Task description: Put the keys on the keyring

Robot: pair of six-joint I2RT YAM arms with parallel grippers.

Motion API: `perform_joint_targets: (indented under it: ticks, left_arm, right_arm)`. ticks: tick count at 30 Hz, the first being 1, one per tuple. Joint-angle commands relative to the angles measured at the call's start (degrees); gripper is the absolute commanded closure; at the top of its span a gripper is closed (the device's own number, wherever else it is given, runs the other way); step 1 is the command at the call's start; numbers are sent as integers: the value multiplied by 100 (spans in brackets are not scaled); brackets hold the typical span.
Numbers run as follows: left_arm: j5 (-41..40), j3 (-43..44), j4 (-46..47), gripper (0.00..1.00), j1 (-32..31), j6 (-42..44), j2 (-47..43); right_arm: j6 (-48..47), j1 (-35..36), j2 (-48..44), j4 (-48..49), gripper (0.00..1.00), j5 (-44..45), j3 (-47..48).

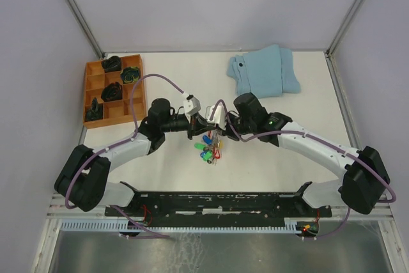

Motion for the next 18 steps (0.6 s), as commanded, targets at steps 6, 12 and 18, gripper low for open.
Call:
perform_joint_targets:
  ticks: [6,12,18]
  left_arm:
    - [-1211,-165,1679,97,-16,-1458,87]
    - [-1880,-294,2015,97,-8,-1962,184]
    - [-2215,-128,1609,97,-4,-1889,299]
  right_arm:
    - [434,14,171,1816,99,201,-280]
    - [549,-4,367,2164,99,463,-322]
    - [890,-28,67,2229,66,1107,-496]
